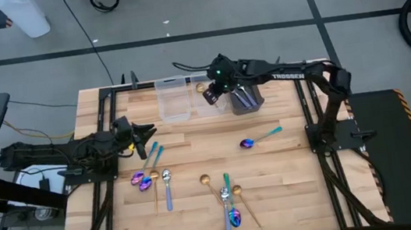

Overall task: Sort silverware by color (type)
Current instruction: Put the blue spoon into the left transparent bin

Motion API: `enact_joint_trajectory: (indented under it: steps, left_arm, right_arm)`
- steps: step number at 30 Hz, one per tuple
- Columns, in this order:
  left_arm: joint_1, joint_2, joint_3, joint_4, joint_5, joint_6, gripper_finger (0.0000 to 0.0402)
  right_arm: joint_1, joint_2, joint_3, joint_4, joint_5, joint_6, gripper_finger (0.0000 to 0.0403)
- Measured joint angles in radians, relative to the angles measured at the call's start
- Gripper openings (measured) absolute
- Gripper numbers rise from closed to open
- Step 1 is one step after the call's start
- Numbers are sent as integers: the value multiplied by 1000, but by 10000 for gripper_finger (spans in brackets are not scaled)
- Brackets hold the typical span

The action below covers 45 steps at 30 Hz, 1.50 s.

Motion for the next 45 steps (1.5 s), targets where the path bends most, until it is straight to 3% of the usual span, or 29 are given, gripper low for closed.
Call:
enact_joint_trajectory:
  steps: [5, 14, 19, 37, 45]
  left_arm:
    - [0, 1, 0, -25, 118, -65, 102]
    - [2, 2, 0, -94, 122, -119, 102]
    - [2, 18, 53, -222, 122, -186, 102]
    - [-19, 297, 230, -650, 202, -396, 102]
    - [-19, 404, 242, -727, 202, -447, 102]
  right_arm:
    - [63, -38, 0, -67, -28, -1, 89]
    - [264, -50, 0, -104, 21, -86, 89]
    - [366, -50, 0, -104, 67, -108, 89]
    - [603, -48, -172, 57, 296, -45, 89]
    - [651, -48, -228, 149, 418, -26, 89]
